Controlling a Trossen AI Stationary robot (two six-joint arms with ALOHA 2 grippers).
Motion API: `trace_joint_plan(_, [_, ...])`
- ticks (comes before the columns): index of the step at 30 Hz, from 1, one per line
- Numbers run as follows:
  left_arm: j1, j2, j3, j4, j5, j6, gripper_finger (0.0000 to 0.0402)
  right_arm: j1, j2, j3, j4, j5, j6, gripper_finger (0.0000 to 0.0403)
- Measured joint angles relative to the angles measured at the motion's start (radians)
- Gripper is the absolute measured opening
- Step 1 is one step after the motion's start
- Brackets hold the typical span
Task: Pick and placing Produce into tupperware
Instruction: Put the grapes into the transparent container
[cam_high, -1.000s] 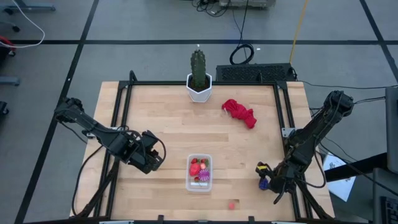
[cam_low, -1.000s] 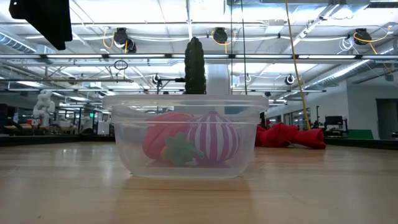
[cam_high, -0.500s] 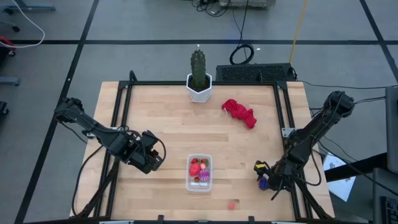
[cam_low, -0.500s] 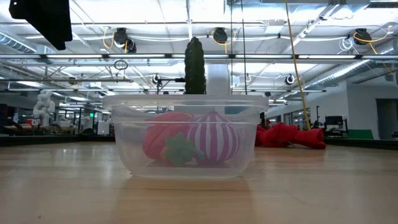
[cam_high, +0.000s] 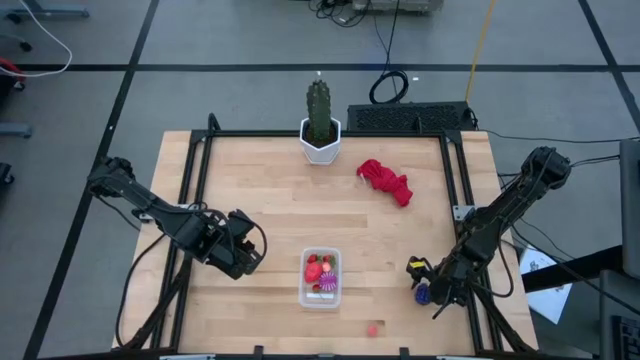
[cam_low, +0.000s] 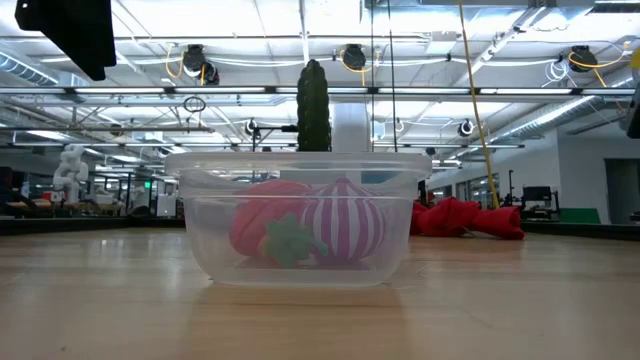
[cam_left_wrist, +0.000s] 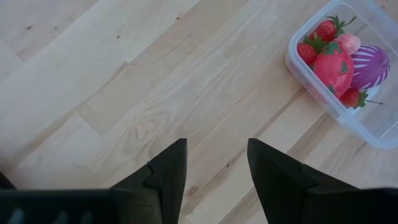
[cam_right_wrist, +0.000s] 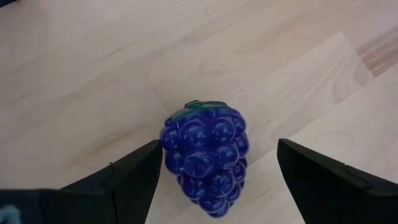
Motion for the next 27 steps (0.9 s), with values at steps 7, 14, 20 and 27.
trace_joint_plan(7, [0.0,0.0,0.0,0.0,0.0,0.002,0.0175,0.0,0.0,0.0,0.02,0.0,0.011,0.0311])
trace_joint_plan(14, [0.0,0.0,0.0,0.0,0.0,0.002,0.0175,0.0,0.0,0.0,0.022,0.0,0.029,0.0311])
trace_joint_plan(20, [0.0,0.0,0.0,0.0,0.0,0.002,0.0175,0.0,0.0,0.0,0.019,-0.001,0.065,0.0311])
trace_joint_plan(27, [0.0,0.0,0.0,0.0,0.0,0.002,0.0175,0.0,0.0,0.0,-0.001,0.0,0.104,0.0311])
